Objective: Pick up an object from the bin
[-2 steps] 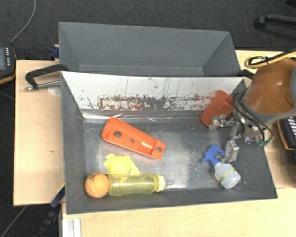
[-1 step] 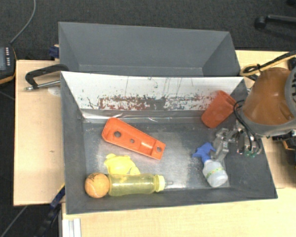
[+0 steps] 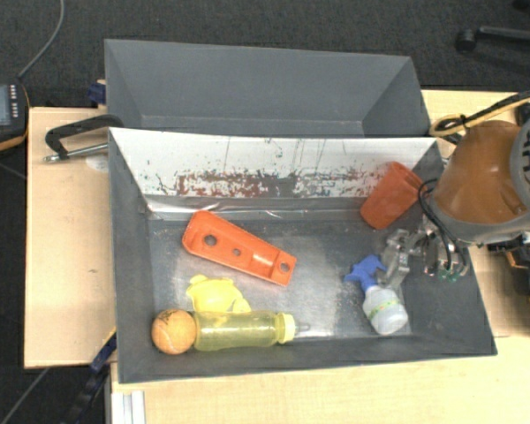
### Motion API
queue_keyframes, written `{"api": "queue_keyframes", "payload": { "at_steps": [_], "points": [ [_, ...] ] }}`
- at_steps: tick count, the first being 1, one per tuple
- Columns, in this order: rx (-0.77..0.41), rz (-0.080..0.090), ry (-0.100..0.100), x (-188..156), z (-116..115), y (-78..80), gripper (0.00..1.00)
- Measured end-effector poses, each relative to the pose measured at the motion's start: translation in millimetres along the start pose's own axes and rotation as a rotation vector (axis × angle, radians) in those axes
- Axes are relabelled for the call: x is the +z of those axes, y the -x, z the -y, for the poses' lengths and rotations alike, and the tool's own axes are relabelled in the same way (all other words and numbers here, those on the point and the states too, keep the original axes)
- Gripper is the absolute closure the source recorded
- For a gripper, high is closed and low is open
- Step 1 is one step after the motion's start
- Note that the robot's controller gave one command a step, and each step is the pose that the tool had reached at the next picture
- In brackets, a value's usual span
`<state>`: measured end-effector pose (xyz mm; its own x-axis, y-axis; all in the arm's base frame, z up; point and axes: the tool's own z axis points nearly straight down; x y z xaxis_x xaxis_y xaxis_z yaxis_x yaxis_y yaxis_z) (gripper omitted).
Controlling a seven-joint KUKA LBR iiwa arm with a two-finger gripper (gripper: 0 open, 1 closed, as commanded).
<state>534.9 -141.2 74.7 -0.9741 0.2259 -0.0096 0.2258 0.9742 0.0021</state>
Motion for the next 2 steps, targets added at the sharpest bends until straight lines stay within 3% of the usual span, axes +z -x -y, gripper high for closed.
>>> {"api": "queue_keyframes", "payload": {
  "at_steps": [1,2],
  "points": [
    [-0.026,0.010,-0.001,-0.3,-3.5,-6.3,1.00],
    [-0.060,0.004,0.000,-4.4,-10.6,-10.9,1.00]
  ]
}}
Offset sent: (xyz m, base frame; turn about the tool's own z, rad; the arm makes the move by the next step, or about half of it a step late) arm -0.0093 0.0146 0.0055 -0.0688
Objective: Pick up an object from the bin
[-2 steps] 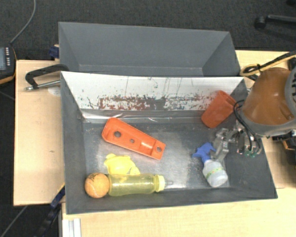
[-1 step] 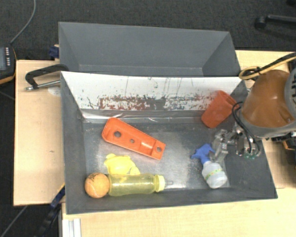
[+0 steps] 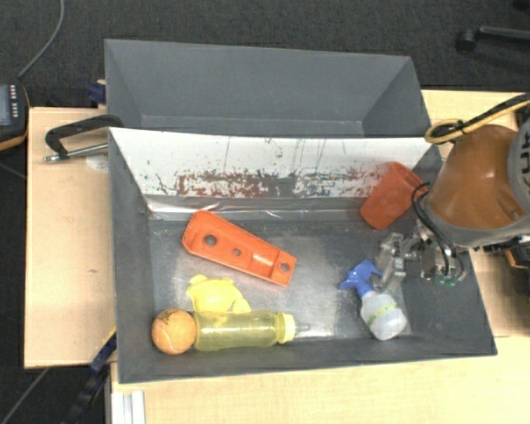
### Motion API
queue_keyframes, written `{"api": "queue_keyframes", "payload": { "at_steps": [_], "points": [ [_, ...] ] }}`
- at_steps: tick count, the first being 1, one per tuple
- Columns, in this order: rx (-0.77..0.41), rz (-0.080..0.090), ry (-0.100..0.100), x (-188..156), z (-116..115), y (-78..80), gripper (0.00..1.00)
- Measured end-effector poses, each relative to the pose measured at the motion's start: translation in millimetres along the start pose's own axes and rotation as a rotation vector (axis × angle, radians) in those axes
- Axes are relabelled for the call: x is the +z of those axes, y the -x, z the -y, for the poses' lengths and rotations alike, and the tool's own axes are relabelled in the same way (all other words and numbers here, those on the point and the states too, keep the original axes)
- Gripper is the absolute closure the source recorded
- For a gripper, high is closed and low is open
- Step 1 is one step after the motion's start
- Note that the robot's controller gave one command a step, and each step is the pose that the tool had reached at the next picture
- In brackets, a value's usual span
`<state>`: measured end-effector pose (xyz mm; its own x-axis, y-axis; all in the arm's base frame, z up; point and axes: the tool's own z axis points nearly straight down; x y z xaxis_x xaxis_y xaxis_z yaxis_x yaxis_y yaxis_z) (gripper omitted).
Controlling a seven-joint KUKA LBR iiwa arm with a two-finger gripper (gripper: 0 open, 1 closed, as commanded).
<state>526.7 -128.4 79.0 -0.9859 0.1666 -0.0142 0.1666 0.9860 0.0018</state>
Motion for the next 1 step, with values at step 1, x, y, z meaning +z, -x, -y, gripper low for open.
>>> {"api": "queue_keyframes", "payload": {
  "at_steps": [1],
  "points": [
    [-0.012,0.015,0.000,-7.6,0.4,-10.2,1.00]
  ]
}}
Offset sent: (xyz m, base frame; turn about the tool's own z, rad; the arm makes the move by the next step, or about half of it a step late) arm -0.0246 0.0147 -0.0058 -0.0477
